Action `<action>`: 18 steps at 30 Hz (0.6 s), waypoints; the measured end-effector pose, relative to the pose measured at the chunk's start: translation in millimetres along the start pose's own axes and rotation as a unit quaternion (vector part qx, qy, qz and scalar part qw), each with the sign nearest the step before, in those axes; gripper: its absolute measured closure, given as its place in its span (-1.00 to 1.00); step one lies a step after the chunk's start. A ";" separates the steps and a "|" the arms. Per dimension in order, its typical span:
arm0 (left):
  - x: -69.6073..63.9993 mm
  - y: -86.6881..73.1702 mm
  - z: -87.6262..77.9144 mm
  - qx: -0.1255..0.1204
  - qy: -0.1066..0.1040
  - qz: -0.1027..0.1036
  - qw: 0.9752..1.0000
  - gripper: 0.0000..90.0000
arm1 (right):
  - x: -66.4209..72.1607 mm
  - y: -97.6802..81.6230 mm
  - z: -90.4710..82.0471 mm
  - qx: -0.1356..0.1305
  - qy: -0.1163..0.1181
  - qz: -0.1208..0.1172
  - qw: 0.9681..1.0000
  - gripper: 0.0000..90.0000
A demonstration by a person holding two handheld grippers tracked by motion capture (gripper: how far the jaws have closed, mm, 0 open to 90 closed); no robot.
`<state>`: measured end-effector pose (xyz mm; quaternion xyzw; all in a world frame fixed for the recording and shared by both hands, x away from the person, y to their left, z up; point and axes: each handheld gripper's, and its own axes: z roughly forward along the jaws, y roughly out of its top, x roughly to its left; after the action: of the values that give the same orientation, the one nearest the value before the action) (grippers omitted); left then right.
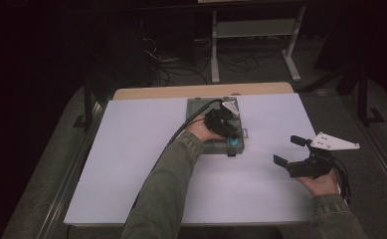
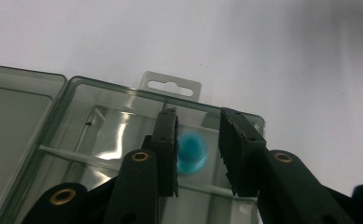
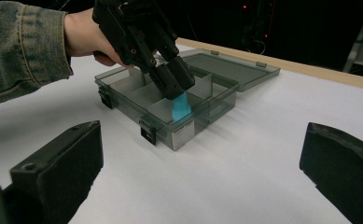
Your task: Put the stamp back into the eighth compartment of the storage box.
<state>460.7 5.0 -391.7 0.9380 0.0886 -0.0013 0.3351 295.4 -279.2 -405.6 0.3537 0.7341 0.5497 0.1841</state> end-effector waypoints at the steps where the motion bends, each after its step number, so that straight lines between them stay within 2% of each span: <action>1: 0.0 0.0 -0.3 -0.001 0.000 -0.002 1.000 0.44 | 0.0 0.0 -0.1 0.000 0.000 0.000 1.000 -1.00; 9: -0.9 1.1 -6.3 -0.011 -0.010 -0.017 1.000 -0.10 | 0.0 -0.1 -0.1 0.000 0.000 0.000 1.000 -1.00; 12: -2.3 2.4 -9.4 -0.018 -0.021 -0.028 0.999 -0.28 | 0.0 -0.2 0.1 0.001 0.000 0.000 1.000 -1.00; 14: -4.1 3.2 -11.4 -0.022 -0.030 -0.028 0.999 -0.41 | 0.2 -0.3 0.5 0.003 0.000 0.001 1.000 -1.00; 16: -6.7 4.4 -13.2 -0.018 -0.026 -0.023 0.999 -0.53 | 0.6 -0.4 1.2 0.004 0.000 -0.001 1.000 -1.00; 18: -9.7 5.4 -14.9 -0.013 -0.019 -0.018 1.000 -0.73 | 0.9 -0.3 1.4 0.005 0.001 -0.001 1.000 -1.00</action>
<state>451.2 8.7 -376.2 0.9315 0.0986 -0.0243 0.3491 295.6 -277.7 -406.3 0.3534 0.7370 0.5464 0.1825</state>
